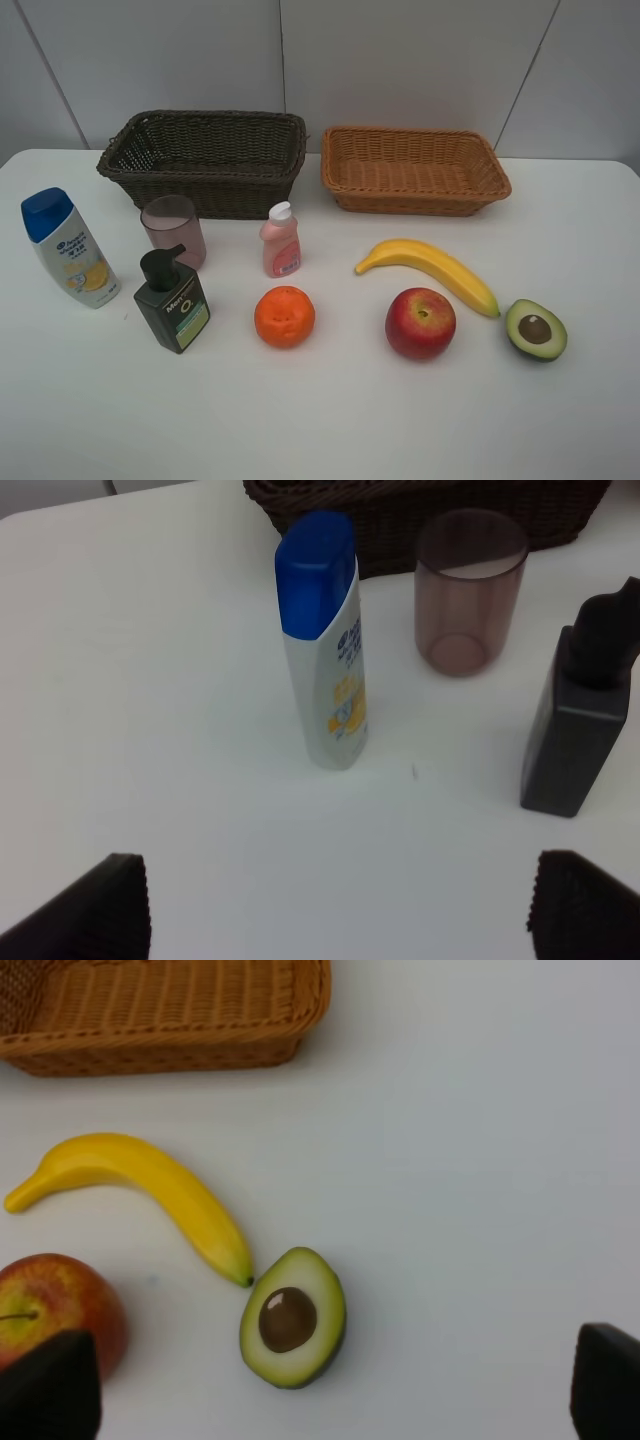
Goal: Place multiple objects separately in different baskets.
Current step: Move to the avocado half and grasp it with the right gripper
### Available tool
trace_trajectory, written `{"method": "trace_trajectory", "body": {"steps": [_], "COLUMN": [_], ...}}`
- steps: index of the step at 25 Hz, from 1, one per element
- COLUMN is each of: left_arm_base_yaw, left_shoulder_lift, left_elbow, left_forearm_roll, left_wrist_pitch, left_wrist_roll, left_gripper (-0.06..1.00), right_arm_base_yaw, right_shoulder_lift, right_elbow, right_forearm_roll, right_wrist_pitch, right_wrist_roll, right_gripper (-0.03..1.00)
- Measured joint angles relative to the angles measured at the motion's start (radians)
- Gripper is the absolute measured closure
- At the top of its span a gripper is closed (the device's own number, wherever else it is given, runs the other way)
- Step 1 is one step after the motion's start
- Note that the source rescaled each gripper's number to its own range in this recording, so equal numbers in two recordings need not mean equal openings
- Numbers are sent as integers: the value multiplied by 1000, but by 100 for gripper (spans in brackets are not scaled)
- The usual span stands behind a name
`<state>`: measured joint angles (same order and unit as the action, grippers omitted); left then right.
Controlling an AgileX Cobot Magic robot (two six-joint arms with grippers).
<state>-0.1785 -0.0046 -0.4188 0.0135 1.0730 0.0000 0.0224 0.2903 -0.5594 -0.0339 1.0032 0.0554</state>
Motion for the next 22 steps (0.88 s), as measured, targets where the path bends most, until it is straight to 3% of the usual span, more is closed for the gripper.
{"method": "trace_trajectory", "body": {"steps": [13,22], "left_arm_base_yaw": [0,0], "left_shoulder_lift": [0,0], "left_elbow": [0,0], "left_forearm_roll": [0,0], "left_wrist_pitch": [0,0], "left_wrist_roll": [0,0], "left_gripper": [-6,-6], "right_arm_base_yaw": [0,0], "right_shoulder_lift": [427,695], "right_elbow": [-56,-57], "right_forearm_roll": [24,24], "right_wrist_pitch": [-117,-229], "right_wrist_roll": [-17,-89], "right_gripper": [-3,-3]}}
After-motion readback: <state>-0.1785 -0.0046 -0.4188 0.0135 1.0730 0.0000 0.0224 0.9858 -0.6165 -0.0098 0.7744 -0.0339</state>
